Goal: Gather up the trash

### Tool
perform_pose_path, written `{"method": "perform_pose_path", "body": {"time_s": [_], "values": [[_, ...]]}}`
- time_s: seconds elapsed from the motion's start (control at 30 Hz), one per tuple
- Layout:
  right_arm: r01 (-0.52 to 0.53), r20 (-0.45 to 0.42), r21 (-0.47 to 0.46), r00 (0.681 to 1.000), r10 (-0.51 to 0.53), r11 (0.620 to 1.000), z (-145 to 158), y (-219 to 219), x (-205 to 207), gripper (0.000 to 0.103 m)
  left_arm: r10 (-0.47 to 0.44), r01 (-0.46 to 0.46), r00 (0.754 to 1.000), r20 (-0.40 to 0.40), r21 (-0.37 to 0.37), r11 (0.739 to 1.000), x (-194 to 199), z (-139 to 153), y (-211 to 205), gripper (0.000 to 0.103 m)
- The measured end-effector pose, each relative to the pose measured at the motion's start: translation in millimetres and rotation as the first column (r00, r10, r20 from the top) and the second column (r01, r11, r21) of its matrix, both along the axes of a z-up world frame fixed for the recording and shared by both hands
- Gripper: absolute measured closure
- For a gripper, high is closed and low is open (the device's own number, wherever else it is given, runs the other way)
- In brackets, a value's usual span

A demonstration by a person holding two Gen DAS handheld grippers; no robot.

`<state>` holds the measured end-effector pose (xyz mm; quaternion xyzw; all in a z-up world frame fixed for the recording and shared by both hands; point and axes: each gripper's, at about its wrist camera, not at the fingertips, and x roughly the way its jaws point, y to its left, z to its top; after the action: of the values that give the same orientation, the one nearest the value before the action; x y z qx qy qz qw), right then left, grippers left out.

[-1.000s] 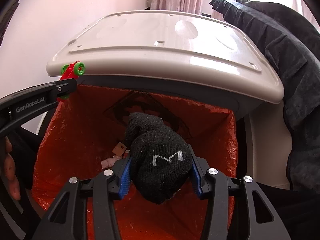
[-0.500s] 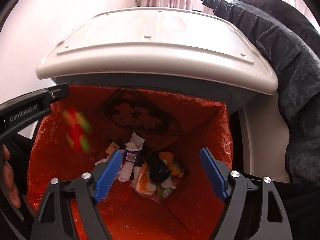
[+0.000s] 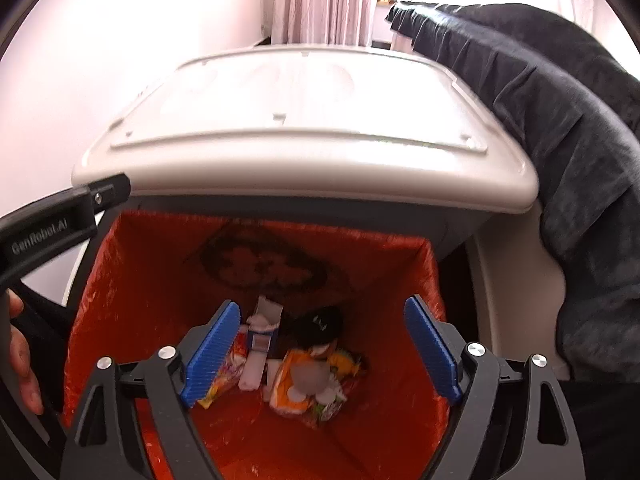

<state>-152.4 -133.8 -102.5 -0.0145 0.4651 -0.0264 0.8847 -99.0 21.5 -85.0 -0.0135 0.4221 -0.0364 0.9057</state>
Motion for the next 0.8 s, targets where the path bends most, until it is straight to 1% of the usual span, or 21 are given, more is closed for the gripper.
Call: {"method": "perform_pose_path", "body": {"time_s": [0.1, 0.17, 0.2, 0.27, 0.33, 0.53, 0.57, 0.67, 0.8], "values": [[0.002, 0.046, -0.010, 0.999, -0.002, 1.000, 13, -1, 3, 0.017, -0.007, 0.007, 1.000, 0.022, 0.007, 1.000, 2, 7, -2, 0.035], [0.003, 0.078, -0.017, 0.997, -0.002, 1.000, 22, -4, 6, 0.014, -0.008, 0.008, 0.999, 0.035, 0.006, 1.000, 3, 11, -3, 0.035], [0.006, 0.095, -0.022, 0.996, -0.004, 1.000, 27, -5, 7, 0.014, -0.009, 0.009, 0.999, 0.038, 0.006, 1.000, 4, 13, -4, 0.033], [0.012, 0.127, -0.034, 0.992, -0.007, 0.999, 36, -7, 10, 0.008, -0.006, 0.006, 0.999, 0.052, 0.014, 1.000, 6, 18, -5, 0.029], [0.015, 0.160, -0.038, 0.987, -0.008, 0.999, 44, -9, 12, 0.005, -0.004, 0.002, 0.997, 0.072, 0.023, 1.000, 7, 23, -6, 0.027], [0.018, 0.219, -0.040, 0.976, -0.009, 0.999, 66, -16, 27, 0.005, 0.015, -0.018, 0.994, 0.105, 0.028, 0.999, 17, 40, -4, 0.016], [0.018, 0.229, -0.045, 0.974, -0.008, 0.999, 69, -16, 31, 0.005, 0.018, -0.021, 0.994, 0.106, 0.028, 0.999, 20, 43, -4, 0.013], [0.012, 0.279, -0.040, 0.960, 0.000, 0.999, 84, -19, 41, 0.005, 0.028, -0.030, 0.993, 0.118, 0.017, 0.999, 27, 52, -2, 0.012], [0.021, 0.347, 0.005, 0.938, -0.021, 1.000, 107, -26, 56, 0.005, 0.040, -0.041, 0.989, 0.142, 0.002, 0.999, 34, 65, 0, 0.012]]}}
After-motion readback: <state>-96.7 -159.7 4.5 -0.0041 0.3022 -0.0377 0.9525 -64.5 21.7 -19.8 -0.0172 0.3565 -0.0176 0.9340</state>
